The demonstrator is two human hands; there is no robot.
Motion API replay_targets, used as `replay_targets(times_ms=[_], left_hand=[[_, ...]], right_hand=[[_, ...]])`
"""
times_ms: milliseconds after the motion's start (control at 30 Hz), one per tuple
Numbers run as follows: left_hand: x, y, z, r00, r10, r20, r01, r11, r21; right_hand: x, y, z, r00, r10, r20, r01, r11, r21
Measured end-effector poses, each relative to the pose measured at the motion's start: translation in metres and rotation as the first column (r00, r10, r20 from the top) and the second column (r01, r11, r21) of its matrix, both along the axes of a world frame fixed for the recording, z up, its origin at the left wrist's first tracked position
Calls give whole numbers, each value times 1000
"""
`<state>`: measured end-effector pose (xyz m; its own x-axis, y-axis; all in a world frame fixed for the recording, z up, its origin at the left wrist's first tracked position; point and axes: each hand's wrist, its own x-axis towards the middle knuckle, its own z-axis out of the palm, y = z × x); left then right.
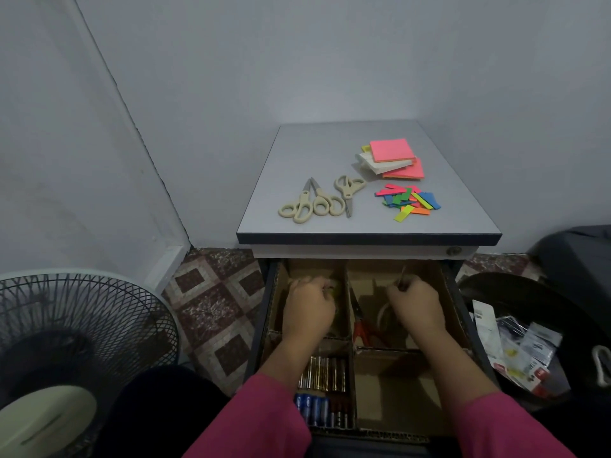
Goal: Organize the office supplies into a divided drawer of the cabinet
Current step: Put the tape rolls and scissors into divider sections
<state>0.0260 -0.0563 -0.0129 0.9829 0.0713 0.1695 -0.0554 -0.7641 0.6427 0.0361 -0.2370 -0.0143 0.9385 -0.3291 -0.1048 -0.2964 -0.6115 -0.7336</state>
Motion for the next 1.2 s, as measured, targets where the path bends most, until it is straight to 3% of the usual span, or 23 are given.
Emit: replay_targets(times_ms=[100,233,300,400,600,1000,1200], left_hand=[[1,0,-1,1000,-1,-9,1,1000,7],[0,0,-1,1000,-7,-5,7,1000,8],[-1,0,-1,1000,-6,-10,6,1000,10],[-1,0,-1,1000,-1,-13,1,1000,15],[-1,-1,0,1000,-2,-16,2,1000,18],[-2,-1,2,999,-9,-35,10,999,38],[-3,-1,4,999,-11,-42,13,999,35]], right_hand=[[3,-4,0,991,-87,103,65,978,198],[7,-7,-7,986,-154,58,119,910,397],[8,-9,-10,990,-139,-2,127,899,419],[9,-12,-11,989,-73,-132,116,930,348],[10,-4,-13,922,62,-382,-68,998,-2],[5,3,-9,875,91,-476,-226,945,-235],[0,1,-2,834,124,-538,-306,915,-262]])
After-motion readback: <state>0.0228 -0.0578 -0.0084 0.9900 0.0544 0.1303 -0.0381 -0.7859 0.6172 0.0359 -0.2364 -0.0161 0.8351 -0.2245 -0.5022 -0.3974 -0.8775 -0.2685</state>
